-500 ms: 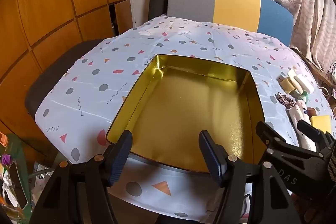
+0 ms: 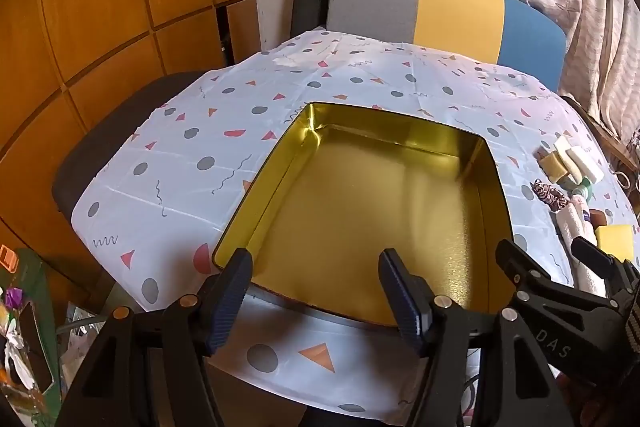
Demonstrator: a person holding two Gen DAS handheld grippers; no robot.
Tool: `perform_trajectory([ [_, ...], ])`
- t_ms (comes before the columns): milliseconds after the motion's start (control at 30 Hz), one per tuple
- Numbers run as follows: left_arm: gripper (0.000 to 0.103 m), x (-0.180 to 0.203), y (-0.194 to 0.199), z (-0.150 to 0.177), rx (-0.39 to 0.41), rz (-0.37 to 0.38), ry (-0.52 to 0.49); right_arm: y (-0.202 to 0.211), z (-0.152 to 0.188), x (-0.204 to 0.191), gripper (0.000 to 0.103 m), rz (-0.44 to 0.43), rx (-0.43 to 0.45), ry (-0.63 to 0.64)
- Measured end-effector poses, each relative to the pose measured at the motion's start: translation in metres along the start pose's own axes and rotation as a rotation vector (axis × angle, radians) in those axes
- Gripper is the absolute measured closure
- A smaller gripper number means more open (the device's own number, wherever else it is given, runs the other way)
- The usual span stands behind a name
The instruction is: Organize rigid objects
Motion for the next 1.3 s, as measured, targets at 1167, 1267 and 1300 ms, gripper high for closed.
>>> perform_trajectory([
  [1167,0.036,0.008,-0.004,0.005,-0.012,-0.039,-0.010,-0.015,-0.009,0.016,0.000,-0.007,-0.028,-0.022],
  [1267,0.036,0.009,-0.004,0.005,-0.013,-0.041,-0.012,-0.014,-0.008,0.019,0.000,-0.007,-0.028,-0.027],
  [1300,0.036,0.008,-0.004,0.005,-0.014,-0.041,-0.014,-0.014,-0.008,0.020,0.000,-0.008,-0.029,-0.029],
])
Point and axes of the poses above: each gripper's, at about its wrist camera, not at the fingertips, and y roughly against the way its jaws point, x to its right, z to its underside, the point moved 1 cm from there along -y, roughly the way its jaws point, and after that the axes turned 8 degrees about y, right-handed, at the moved point
